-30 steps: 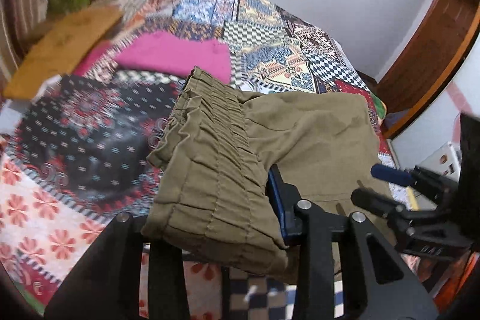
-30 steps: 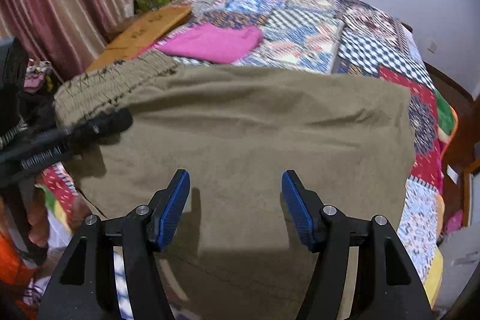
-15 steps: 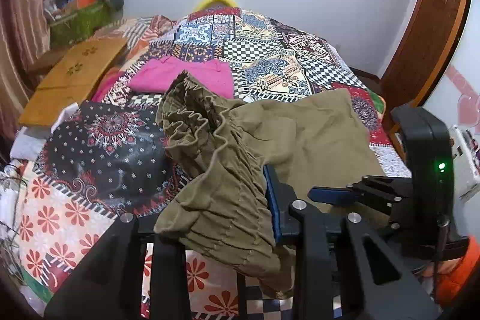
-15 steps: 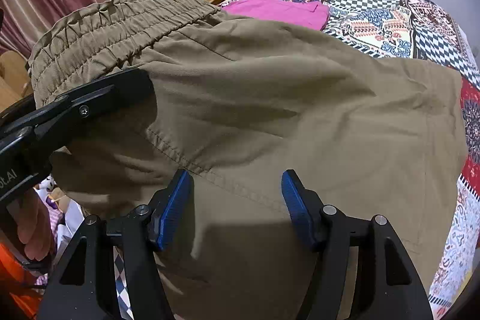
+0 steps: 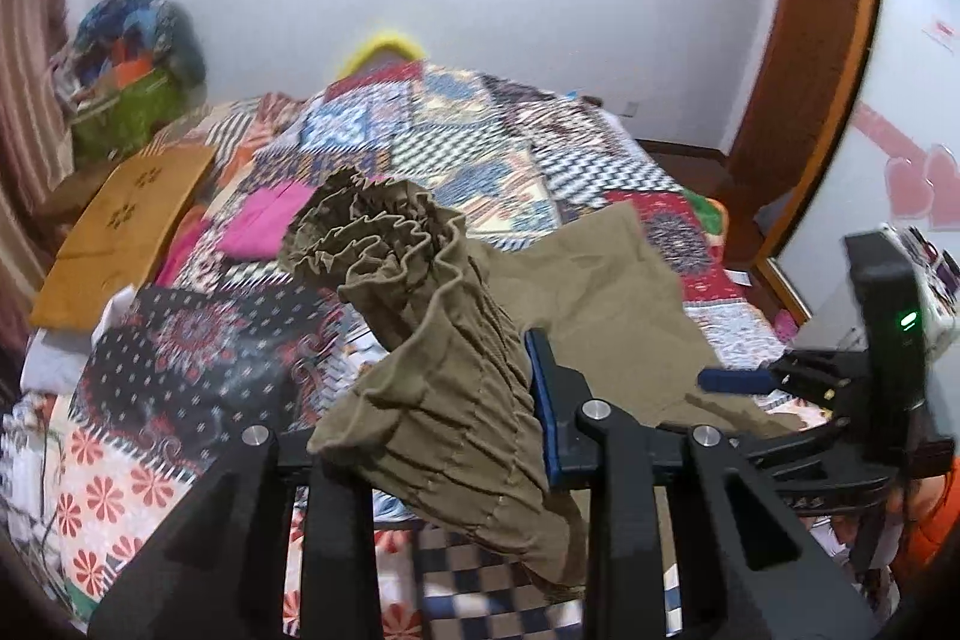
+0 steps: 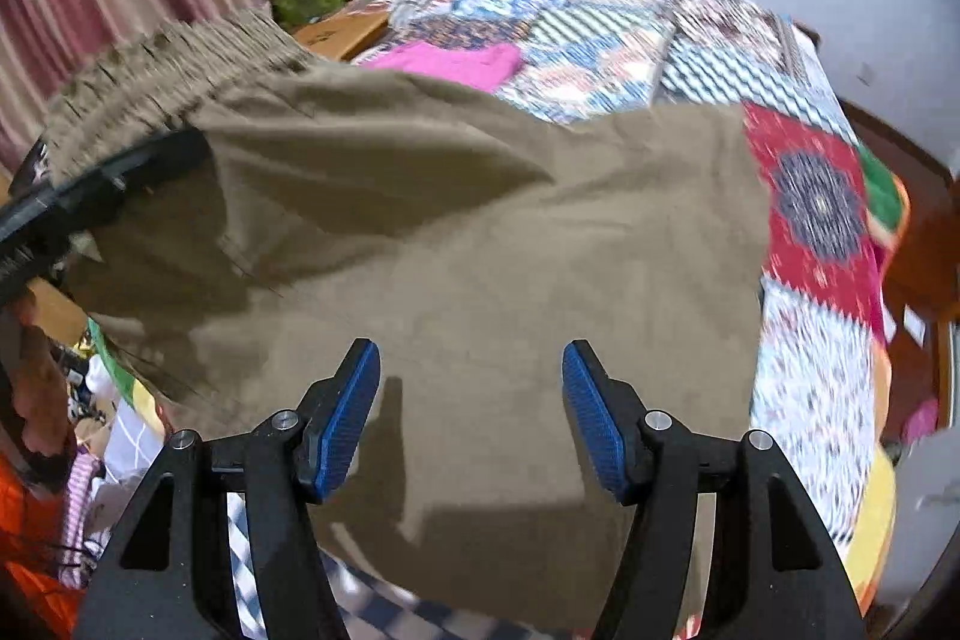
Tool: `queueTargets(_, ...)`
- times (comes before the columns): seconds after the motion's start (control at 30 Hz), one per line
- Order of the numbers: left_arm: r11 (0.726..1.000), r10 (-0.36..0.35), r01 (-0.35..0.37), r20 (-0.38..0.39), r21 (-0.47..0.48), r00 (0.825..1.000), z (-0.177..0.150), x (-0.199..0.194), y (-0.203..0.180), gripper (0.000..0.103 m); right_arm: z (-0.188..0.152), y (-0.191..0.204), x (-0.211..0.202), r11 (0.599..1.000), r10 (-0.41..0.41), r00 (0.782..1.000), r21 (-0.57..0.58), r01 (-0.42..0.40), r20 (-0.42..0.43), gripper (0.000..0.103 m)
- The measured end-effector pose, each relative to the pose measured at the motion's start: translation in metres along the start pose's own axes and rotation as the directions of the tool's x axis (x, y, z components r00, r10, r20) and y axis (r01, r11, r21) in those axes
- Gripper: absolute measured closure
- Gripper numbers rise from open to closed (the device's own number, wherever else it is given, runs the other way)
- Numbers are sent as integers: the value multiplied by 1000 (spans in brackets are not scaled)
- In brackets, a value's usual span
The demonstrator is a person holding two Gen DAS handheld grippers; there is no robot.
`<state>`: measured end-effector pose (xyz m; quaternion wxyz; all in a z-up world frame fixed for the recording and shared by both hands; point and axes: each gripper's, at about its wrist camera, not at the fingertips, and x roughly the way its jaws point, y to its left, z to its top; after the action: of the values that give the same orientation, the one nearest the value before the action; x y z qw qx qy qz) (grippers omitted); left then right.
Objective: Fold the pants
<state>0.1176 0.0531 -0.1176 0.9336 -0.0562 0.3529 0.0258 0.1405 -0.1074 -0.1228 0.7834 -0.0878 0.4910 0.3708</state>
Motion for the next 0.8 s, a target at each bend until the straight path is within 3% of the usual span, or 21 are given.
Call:
queueTargets(0.17, 996, -41, 39, 18, 78, 999, 9, 1, -37, 75, -19, -9, 19, 999, 20, 998, 35, -18, -55, 41)
queueTargets(0.53, 977, -104, 98, 20, 188, 994, 21, 7, -91, 76, -26, -18, 2, 997, 51, 999, 51, -51, -3, 41)
queueTargets(0.67, 972, -121, 118, 7, 202, 993, 24, 12, -98, 77, -33, -33, -25, 997, 6, 998, 82, -11, 61, 41)
queueTargets(0.8, 969, -151, 150, -8, 194, 988, 29, 17, -103, 77, -45, -52, -30, 992, -36, 998, 125, 29, 51, 41)
